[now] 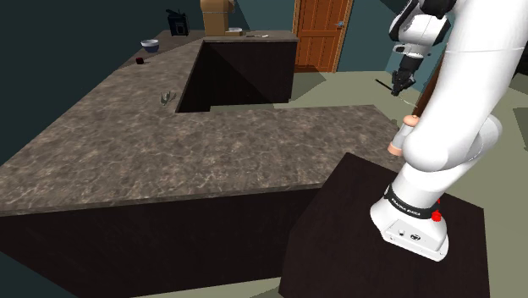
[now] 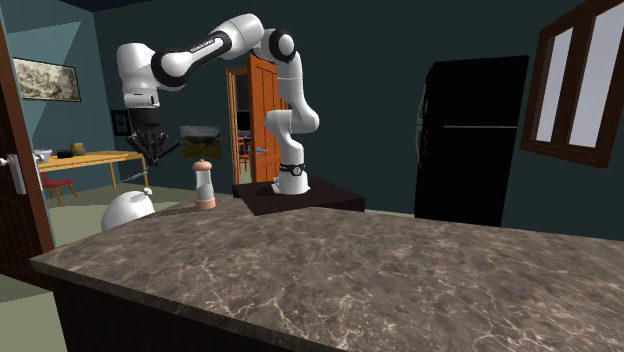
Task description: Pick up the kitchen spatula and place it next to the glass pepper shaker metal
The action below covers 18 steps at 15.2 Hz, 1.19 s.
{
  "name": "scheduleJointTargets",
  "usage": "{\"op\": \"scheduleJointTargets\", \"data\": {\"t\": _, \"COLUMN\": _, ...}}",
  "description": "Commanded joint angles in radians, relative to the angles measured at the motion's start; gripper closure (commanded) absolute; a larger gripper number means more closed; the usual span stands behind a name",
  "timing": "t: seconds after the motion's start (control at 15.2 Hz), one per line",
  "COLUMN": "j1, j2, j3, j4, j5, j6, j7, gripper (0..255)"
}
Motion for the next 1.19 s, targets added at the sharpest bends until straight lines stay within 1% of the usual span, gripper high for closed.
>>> {"op": "scheduleJointTargets", "data": {"t": 0.0, "j1": -0.009, "j2": 0.02, "j3": 0.008, "j4": -0.007, "j5": 0.02, "j6": 0.02, "j7": -0.015, "gripper": 255}}
{"op": "scheduleJointTargets", "data": {"t": 1.12, "j1": -0.086, "j2": 0.18, "j3": 0.103, "j4": -0.059, "j5": 0.184, "j6": 0.181, "j7": -0.128, "gripper": 255}}
